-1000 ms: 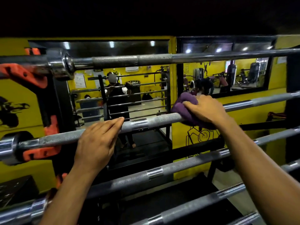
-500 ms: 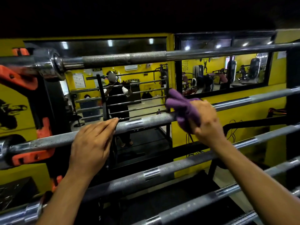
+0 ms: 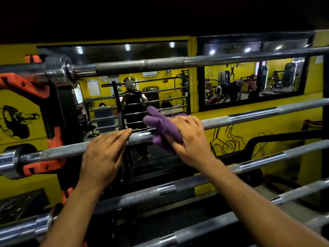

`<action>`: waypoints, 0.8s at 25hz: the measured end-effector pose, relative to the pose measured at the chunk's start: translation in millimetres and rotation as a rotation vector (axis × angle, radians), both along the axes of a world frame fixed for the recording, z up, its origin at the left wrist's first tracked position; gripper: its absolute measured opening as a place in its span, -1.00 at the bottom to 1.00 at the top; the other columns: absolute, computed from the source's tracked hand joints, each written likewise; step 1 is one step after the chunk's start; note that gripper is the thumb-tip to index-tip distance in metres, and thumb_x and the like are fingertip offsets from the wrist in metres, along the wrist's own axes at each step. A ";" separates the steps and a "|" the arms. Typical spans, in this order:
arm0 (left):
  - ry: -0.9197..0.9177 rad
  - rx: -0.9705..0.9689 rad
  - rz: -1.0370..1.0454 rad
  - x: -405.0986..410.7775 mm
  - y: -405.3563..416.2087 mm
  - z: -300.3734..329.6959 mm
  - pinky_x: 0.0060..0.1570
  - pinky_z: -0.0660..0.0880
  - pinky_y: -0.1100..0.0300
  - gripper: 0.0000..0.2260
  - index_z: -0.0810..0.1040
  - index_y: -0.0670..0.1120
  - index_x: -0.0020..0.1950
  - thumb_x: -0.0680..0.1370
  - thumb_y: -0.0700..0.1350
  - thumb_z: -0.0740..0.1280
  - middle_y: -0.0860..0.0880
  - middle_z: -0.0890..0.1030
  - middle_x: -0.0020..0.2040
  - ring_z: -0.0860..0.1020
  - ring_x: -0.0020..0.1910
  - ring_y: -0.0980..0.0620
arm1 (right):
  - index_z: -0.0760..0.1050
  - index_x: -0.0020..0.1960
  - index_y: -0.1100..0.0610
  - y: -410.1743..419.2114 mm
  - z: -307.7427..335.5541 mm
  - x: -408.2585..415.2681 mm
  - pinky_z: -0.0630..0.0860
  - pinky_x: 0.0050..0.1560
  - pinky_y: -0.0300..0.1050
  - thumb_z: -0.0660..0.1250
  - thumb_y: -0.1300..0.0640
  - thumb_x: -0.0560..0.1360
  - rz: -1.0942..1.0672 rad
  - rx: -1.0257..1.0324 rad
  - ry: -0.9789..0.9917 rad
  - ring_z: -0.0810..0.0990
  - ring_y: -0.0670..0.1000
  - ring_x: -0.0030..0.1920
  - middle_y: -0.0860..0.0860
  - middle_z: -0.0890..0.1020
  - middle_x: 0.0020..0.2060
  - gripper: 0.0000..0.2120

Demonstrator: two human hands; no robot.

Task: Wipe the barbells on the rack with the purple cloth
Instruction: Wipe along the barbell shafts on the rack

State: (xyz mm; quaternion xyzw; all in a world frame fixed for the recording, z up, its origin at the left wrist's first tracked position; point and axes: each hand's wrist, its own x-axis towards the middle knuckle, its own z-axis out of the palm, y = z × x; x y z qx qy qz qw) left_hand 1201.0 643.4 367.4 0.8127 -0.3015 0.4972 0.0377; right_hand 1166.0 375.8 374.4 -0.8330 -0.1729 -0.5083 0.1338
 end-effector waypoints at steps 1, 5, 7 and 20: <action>0.001 -0.009 0.000 -0.2 -0.9 -0.4 0.12 0.40 0.00 -0.60 0.45 -0.02 0.48 0.64 -0.04 0.17 -0.03 0.61 0.28 0.55 0.17 -0.07 | 0.51 0.37 0.16 -5.7 -15.0 -5.5 0.25 0.46 0.11 0.20 -0.12 0.59 0.110 0.051 -0.017 0.48 0.06 0.36 0.05 0.60 0.27 -0.51; 0.024 -0.032 0.021 -0.1 -2.5 -2.1 0.15 0.40 -0.01 -0.59 0.44 0.00 0.48 0.63 -0.02 0.16 -0.03 0.61 0.27 0.53 0.19 -0.05 | 0.40 0.46 0.03 -21.7 -69.9 -37.2 0.33 0.46 -0.09 0.17 -0.12 0.65 0.366 0.379 0.148 0.46 -0.04 0.40 -0.04 0.56 0.34 -0.56; 0.031 -0.042 0.024 -2.8 -4.1 -1.4 0.16 0.39 -0.01 -0.60 0.44 0.00 0.48 0.63 -0.03 0.18 -0.02 0.61 0.27 0.53 0.19 -0.05 | 0.51 0.28 0.05 -13.4 -81.2 -55.3 0.54 0.06 -0.29 0.26 -0.07 0.63 0.437 0.947 0.208 0.65 -0.15 0.05 -0.06 0.69 0.03 -0.70; 0.115 -0.065 -0.029 -11.3 -6.9 5.4 0.23 0.41 -0.04 -0.59 0.46 -0.06 0.47 0.61 -0.11 0.23 -0.03 0.58 0.33 0.53 0.25 -0.06 | 0.48 0.17 0.02 -36.9 25.1 7.4 0.55 0.22 0.11 0.09 -0.22 0.66 0.660 2.032 -0.048 0.61 -0.05 -0.08 -0.02 0.61 0.01 -0.64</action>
